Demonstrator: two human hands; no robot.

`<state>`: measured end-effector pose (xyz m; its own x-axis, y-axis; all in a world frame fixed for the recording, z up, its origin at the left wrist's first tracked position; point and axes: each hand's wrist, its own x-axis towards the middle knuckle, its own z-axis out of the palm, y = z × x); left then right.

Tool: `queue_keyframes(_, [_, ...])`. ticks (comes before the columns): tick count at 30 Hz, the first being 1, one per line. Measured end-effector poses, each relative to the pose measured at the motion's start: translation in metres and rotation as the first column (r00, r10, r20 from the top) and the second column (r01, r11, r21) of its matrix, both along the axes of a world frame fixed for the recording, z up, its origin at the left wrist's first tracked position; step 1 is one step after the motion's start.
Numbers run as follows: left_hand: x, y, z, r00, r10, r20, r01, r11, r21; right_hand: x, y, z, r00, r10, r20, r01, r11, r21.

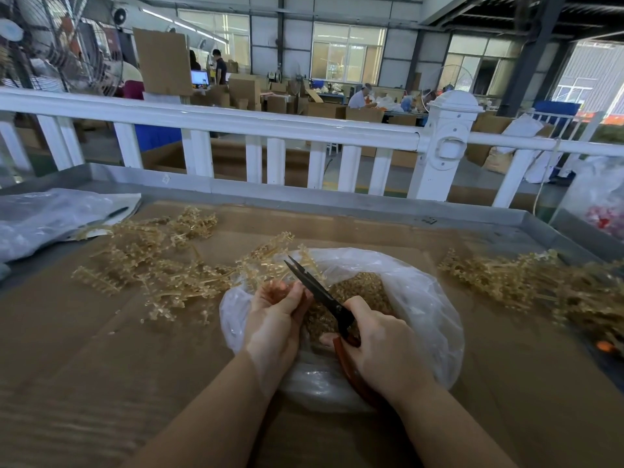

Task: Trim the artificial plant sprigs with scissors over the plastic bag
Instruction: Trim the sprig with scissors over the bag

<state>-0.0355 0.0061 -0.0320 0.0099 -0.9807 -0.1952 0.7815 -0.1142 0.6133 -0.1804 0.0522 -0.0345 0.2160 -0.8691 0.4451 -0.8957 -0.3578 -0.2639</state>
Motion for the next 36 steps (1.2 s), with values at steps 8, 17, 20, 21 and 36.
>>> queue_keyframes(8, [0.002,-0.0014,0.0026,1.0,-0.015,-0.021,0.016,0.999,0.051,-0.0005,0.0016,-0.0005,1.0,0.001,0.006,-0.001,1.0,-0.016])
queue_keyframes(17, [0.0071,0.0008,0.0067,0.992,-0.127,0.016,0.126,0.99,0.067,-0.0009,0.0051,-0.0025,0.989,-0.057,0.14,0.064,0.997,-0.043])
queue_keyframes(20, [0.0055,0.0002,0.0079,0.992,-0.122,0.027,0.121,0.991,0.049,-0.001,0.0044,-0.003,0.99,-0.064,0.123,0.067,0.997,-0.026])
queue_keyframes(21, [0.0039,-0.0007,0.0078,0.994,-0.109,0.027,0.108,0.993,0.042,-0.0011,0.0046,-0.0031,0.99,-0.065,0.122,0.068,0.997,-0.025])
queue_keyframes(36, [0.004,-0.0047,0.0051,0.994,-0.112,0.008,0.111,0.99,0.084,-0.0014,0.007,-0.0025,0.991,-0.026,0.133,0.031,0.999,-0.032])
